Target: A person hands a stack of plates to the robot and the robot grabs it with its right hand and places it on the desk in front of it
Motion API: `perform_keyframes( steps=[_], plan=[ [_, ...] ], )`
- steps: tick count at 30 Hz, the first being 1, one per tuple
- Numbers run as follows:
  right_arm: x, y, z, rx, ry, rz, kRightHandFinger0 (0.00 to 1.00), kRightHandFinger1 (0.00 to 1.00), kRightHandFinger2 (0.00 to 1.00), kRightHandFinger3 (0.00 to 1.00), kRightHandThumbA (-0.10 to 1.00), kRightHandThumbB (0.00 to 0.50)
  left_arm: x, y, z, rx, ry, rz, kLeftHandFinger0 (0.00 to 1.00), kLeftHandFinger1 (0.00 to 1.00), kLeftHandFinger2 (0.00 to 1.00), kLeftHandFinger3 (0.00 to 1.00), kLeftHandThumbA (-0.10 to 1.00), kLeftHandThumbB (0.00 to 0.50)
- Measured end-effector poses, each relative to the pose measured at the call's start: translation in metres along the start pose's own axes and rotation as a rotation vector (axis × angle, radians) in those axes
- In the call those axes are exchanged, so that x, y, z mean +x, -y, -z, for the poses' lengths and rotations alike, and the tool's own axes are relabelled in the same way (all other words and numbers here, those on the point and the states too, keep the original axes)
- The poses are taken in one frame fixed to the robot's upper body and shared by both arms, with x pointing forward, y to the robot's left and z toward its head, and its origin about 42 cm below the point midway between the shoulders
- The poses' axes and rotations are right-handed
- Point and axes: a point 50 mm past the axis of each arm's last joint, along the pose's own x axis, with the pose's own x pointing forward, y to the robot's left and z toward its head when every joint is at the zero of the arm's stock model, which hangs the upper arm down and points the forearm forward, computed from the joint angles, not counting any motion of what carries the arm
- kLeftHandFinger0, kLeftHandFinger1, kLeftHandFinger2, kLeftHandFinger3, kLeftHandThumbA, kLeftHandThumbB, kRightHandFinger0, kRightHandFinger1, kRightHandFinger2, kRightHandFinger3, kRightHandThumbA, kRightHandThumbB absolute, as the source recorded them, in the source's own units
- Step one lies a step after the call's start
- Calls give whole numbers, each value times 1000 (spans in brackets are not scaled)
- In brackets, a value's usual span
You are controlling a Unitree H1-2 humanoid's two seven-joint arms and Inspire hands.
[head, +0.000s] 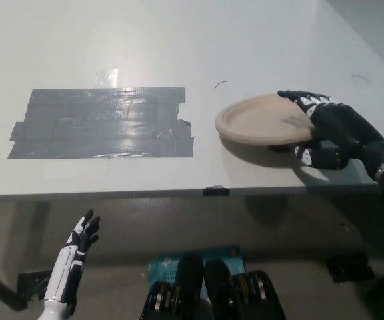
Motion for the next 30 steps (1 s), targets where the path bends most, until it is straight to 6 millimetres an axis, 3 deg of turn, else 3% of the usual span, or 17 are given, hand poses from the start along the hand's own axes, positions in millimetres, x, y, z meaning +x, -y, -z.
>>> perform_keyframes(
  steps=[2, 4, 17, 30],
  plan=[
    [-1, 0, 1, 18, -1, -14, 1000, 1000, 1000, 1000, 951, 500, 0, 0, 0, 0, -2, 0, 1000, 1000, 1000, 1000, 1000, 252],
    [-1, 0, 1, 71, 3, -55, 1000, 1000, 1000, 1000, 1000, 500, 1, 0, 0, -2, -5, 0, 1000, 1000, 1000, 1000, 1000, 247],
    [-4, 7, 4, 325, 42, -143, 1000, 1000, 1000, 1000, 1000, 500, 2, 0, 1, -19, -18, -4, 1000, 1000, 1000, 1000, 1000, 236],
    [-17, 39, -3, 577, 166, -128, 1000, 1000, 1000, 1000, 1000, 500, 16, -1, -7, -36, -2, -5, 1000, 1000, 1000, 1000, 1000, 234]
  ],
)
